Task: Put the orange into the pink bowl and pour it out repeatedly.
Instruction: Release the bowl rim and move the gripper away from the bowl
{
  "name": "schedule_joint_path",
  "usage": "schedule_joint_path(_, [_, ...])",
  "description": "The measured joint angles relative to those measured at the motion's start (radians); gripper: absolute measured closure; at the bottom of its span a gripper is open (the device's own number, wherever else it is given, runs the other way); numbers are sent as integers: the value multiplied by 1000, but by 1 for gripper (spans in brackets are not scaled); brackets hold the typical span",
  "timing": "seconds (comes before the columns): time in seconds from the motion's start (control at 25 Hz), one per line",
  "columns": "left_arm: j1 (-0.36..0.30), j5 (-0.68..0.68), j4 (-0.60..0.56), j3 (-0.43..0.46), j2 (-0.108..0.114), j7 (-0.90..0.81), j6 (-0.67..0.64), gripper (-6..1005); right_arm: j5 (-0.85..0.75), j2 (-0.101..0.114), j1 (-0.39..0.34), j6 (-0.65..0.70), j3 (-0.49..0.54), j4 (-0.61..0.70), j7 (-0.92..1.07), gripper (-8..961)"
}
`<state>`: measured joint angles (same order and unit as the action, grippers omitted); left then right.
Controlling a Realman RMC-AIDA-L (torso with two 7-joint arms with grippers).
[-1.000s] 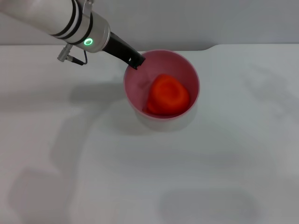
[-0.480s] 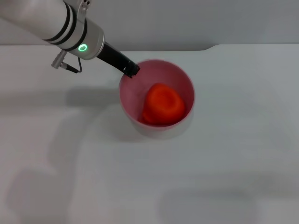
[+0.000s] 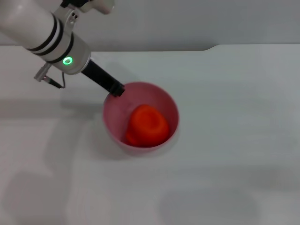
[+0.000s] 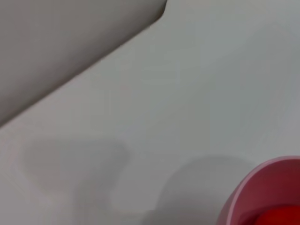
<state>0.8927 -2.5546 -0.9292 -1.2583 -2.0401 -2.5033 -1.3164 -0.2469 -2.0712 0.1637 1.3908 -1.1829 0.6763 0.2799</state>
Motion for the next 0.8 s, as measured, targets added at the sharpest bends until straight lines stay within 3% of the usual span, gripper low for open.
schedule_joint_path(0.2, [-12,-4,-2,1,8,-6,-37,931,0,2,18,1,2,-21,-1,498])
schedule_joint_path(0.8, [-43,-6,5,2,3,-5,-27,930,0,2,37,2,-7,-39,-2,498])
